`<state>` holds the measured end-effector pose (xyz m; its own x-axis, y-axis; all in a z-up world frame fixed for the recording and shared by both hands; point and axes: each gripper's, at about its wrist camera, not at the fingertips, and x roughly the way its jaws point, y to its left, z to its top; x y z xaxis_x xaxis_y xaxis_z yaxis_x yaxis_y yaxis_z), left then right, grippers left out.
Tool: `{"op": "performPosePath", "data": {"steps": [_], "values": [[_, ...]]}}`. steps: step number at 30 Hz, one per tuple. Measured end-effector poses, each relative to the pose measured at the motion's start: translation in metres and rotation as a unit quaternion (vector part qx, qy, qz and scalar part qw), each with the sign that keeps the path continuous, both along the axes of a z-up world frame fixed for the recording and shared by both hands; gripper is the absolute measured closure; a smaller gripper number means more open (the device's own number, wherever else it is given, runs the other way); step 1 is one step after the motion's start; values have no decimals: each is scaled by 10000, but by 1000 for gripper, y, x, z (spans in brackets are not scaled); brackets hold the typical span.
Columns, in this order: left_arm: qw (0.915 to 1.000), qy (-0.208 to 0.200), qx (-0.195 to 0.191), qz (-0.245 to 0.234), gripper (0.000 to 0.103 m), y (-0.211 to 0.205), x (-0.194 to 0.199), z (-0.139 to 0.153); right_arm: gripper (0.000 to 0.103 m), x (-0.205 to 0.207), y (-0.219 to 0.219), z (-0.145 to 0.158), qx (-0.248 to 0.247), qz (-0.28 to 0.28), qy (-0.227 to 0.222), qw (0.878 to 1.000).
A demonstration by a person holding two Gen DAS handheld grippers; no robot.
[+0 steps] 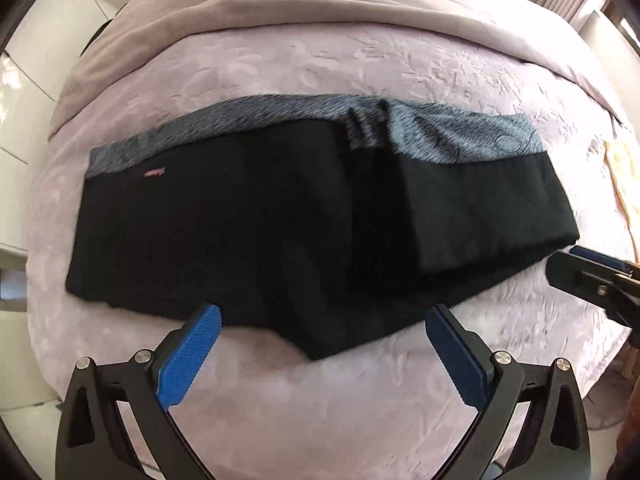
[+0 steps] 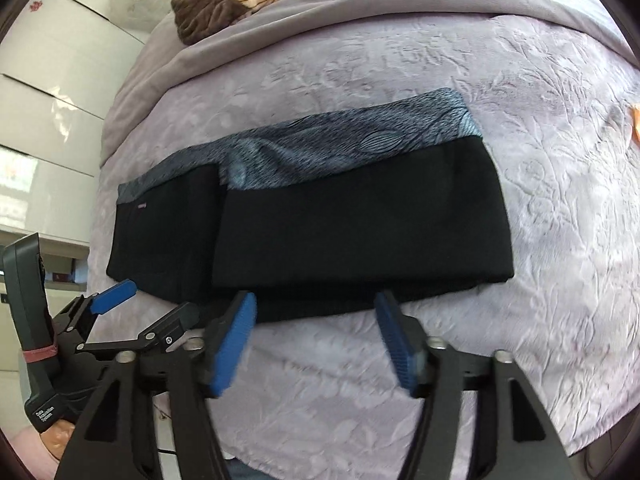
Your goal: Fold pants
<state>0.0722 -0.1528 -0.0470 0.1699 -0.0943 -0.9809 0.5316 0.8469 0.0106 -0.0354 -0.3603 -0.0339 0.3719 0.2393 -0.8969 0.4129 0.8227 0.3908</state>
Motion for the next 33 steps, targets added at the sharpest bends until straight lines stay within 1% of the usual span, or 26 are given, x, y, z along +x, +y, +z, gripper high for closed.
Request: {"op": "performPosePath", "data": {"steps": [2, 3, 4, 5, 6, 8, 11, 16, 20, 25, 33], "values": [[10000, 17, 13, 32, 0, 8, 0, 2, 21, -1, 11, 4, -82, 76, 10, 9999], [10000, 22, 35, 51, 0, 14, -1, 4, 17, -1, 18, 6, -169, 128, 32, 9998], [10000, 24, 49, 63, 0, 17, -1, 5, 11, -1, 23, 8, -276, 171, 52, 9995], [9999, 21, 55, 92, 0, 22, -2, 6, 9, 0, 29, 10, -400, 218, 69, 9989], [9999, 20, 56, 127, 0, 28, -3, 7, 3, 0, 38, 12, -571, 299, 131, 9978], [9998, 55, 36, 200, 0, 40, -3, 10, 3, 1, 50, 14, -691, 420, 163, 9966], [9996, 33, 68, 284, 0, 53, 0, 12, 3, 3, 64, 18, -696, 475, 216, 9962], [9988, -37, 29, 487, 0, 81, 6, 14, 3, 11, 88, 22, -1052, 592, 405, 9919], [9972, -84, 34, 737, 0, 107, 11, 13, 3, 21, 104, 25, -1253, 715, 414, 9887], [9958, -85, 72, 909, 0, 128, 19, 6, 3, 29, 115, 25, -1329, 682, 461, 9877], [9948, 8, -74, 1013, 0, 141, 29, 5, 3, 36, 118, 20, -1325, 633, 587, 9874]]}}
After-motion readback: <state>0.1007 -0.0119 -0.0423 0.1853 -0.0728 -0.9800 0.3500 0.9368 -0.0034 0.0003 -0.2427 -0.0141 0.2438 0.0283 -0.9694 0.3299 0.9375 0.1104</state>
